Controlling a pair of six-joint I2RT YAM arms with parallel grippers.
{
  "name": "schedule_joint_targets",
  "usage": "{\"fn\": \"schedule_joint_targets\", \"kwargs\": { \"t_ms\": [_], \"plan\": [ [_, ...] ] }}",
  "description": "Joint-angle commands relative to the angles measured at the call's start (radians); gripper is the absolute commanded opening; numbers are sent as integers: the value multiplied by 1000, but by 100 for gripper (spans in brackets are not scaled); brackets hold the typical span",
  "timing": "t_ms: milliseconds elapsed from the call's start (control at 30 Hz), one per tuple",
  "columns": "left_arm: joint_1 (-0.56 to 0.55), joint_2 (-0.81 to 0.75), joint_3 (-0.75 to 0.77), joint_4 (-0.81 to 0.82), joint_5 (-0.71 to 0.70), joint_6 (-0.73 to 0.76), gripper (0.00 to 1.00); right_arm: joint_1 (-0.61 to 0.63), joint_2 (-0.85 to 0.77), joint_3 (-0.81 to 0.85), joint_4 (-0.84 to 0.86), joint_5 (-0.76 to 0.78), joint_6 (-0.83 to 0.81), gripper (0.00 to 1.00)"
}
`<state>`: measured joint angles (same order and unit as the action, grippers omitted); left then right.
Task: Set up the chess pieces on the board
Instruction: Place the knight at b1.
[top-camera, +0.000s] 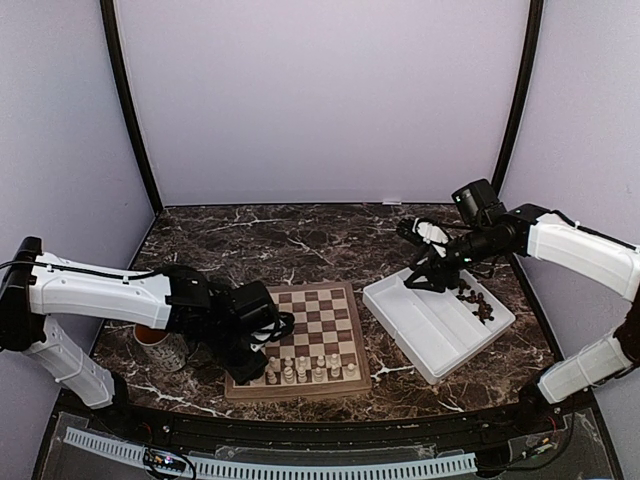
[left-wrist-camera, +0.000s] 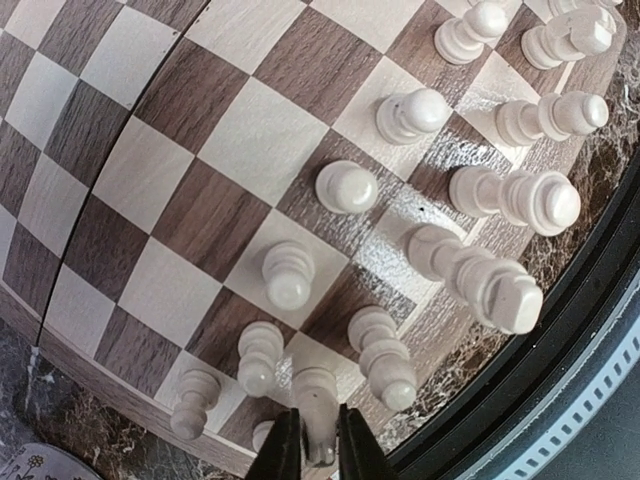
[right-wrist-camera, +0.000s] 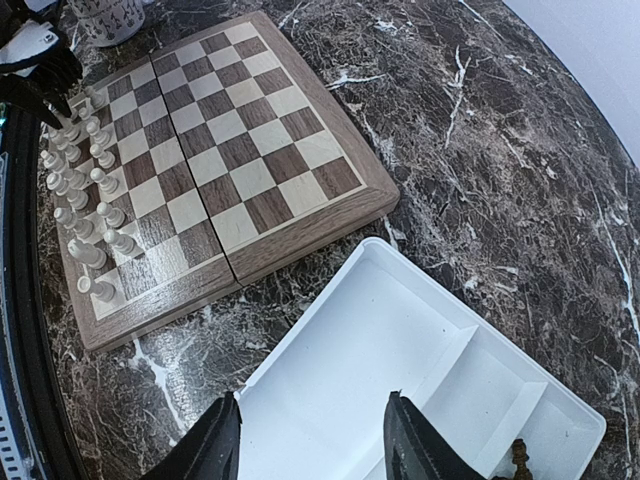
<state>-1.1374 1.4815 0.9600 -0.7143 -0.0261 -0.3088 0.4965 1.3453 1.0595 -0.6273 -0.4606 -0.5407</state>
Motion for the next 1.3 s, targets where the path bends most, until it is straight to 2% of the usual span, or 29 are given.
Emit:
{"fn": "schedule_joint_targets", "kwargs": {
  "t_ms": [0, 133, 333, 500, 667, 767, 900, 1067, 1267],
  "plan": [
    [-4, 2, 26, -10, -17, 0, 18, -3, -33, -6, 19, -16, -2, 51],
    [-4, 0, 35, -16, -11, -5, 24, -4, -35, -6, 17, -20, -3, 51],
    [-4, -31, 70, -58, 17, -21, 27, -11, -43, 9, -2, -20, 1, 51],
    [-4, -130, 145, -137, 5, -40, 30, -108, -26, 50, -49, -32, -16, 50],
    [-1, -176, 218, -76, -85, 12, 38, -215, 46, 88, -144, -43, -88, 46],
    [5, -118, 291, 37, -151, 51, 45, -231, 100, 86, -182, 14, -145, 45],
    [45, 1, 389, 212, -155, 57, 51, -243, 183, 90, -247, 73, -214, 40],
    [162, 162, 491, 395, -7, -40, 52, -271, 236, 86, -278, 118, -295, 38],
    [248, 323, 600, 447, 124, -93, 52, -278, 235, 48, -279, 242, -415, 39]
  ]
}}
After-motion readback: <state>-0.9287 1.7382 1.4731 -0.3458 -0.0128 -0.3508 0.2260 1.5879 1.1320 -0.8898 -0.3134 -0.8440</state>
